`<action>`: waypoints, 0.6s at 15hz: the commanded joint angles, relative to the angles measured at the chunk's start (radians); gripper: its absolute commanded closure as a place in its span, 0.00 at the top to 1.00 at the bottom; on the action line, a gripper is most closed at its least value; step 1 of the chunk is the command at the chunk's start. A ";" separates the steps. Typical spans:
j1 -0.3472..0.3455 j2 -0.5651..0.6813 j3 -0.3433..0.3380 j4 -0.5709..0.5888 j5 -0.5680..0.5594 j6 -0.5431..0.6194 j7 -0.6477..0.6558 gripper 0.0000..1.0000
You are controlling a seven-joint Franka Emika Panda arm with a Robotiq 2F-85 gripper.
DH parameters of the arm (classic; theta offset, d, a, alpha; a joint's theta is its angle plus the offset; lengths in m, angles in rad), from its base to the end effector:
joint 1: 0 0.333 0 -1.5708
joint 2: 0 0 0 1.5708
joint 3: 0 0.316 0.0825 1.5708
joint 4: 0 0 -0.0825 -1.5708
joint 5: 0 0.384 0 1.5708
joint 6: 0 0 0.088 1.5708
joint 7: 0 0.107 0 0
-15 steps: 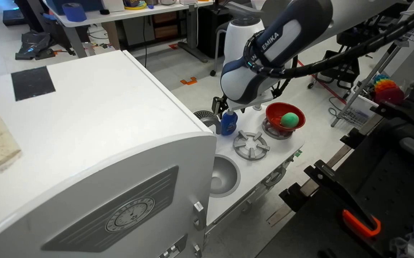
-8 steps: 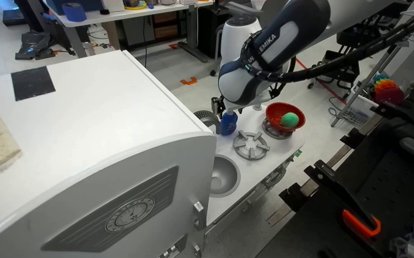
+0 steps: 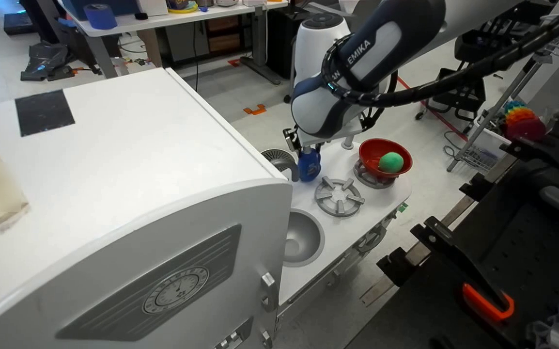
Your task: Move the blue bottle to the right
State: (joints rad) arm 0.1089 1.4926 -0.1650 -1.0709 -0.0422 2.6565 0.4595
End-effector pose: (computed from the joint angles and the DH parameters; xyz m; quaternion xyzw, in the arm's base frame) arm 0.7018 -0.0023 -0.0931 0.9820 -0.1582 0.0690 0.0767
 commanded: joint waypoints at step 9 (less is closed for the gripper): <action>-0.057 -0.004 -0.002 0.026 -0.052 -0.023 0.144 0.24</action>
State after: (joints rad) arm 0.0940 1.4890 -0.1962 -1.0682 -0.0558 2.6567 0.5592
